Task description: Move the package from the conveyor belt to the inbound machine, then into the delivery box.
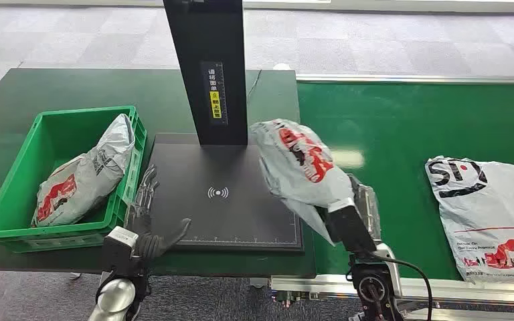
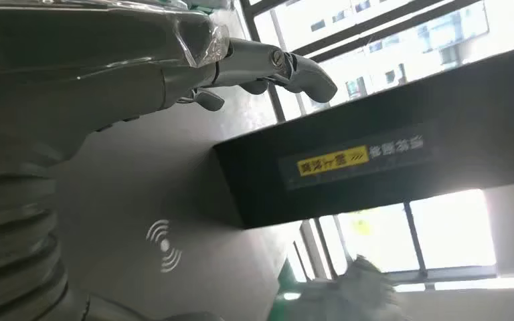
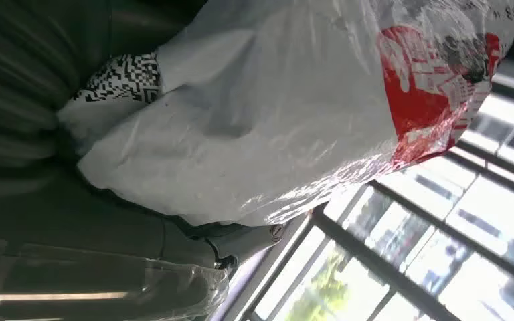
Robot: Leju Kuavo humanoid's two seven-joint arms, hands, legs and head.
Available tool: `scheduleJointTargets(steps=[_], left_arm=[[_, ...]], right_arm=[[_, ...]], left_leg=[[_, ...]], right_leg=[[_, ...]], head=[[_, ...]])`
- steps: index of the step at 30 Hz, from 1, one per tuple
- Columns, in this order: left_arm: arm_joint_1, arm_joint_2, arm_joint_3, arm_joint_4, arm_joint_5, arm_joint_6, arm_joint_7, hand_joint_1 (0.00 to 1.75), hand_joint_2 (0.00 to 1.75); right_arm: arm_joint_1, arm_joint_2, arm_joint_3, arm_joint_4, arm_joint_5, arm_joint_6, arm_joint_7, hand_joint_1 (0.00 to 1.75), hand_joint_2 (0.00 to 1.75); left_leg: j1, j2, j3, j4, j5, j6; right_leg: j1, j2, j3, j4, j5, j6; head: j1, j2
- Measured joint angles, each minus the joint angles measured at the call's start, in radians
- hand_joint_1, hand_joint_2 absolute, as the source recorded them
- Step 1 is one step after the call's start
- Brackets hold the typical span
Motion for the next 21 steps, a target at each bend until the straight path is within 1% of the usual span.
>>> scheduleJointTargets(steps=[2, 5, 9, 15, 21], left_arm=[[-0.006, 0.000, 0.000, 0.000, 0.011, 0.012, -0.003, 0.00, 1.75], [-0.022, -0.001, 0.000, 0.003, 0.040, 0.039, -0.008, 0.00, 1.75], [-0.036, 0.001, -0.002, 0.012, 0.064, 0.049, -0.009, 0.00, 1.75], [-0.039, 0.005, -0.014, 0.023, 0.067, 0.049, -0.009, 0.00, 1.75], [-0.038, 0.010, -0.019, 0.028, 0.071, 0.046, -0.008, 0.00, 1.75]], right_arm=[[-0.025, -0.006, 0.029, 0.041, 0.004, 0.041, 0.019, 1.75, 1.75], [-0.096, -0.021, 0.112, 0.162, 0.009, 0.135, 0.051, 1.75, 1.75], [-0.192, -0.029, 0.217, 0.308, 0.036, 0.185, 0.057, 1.75, 1.75], [-0.318, -0.024, 0.367, 0.495, 0.095, 0.178, 0.104, 1.75, 1.75], [-0.370, -0.020, 0.424, 0.575, 0.095, 0.166, 0.103, 1.75, 1.75]], left_leg=[[0.000, 0.000, 0.000, 0.000, 0.000, 0.000], [0.000, 0.000, 0.000, 0.000, 0.000, 0.000], [0.000, -0.001, -0.001, 0.000, 0.000, 0.000], [0.000, 0.000, 0.000, 0.000, 0.000, 0.000], [0.000, 0.000, 0.001, 0.000, 0.000, 0.000]], right_leg=[[0.000, 0.000, 0.000, 0.000, 0.000, 0.000], [0.000, 0.000, 0.000, 0.000, 0.000, 0.000], [0.000, 0.000, -0.001, 0.000, 0.000, 0.000], [0.000, 0.000, -0.001, 0.000, 0.000, 0.000], [0.000, 0.000, 0.000, 0.000, 0.000, 0.000]], head=[[0.000, 0.000], [0.000, 0.000], [0.000, 0.000], [0.000, 0.000], [0.000, 0.000]])
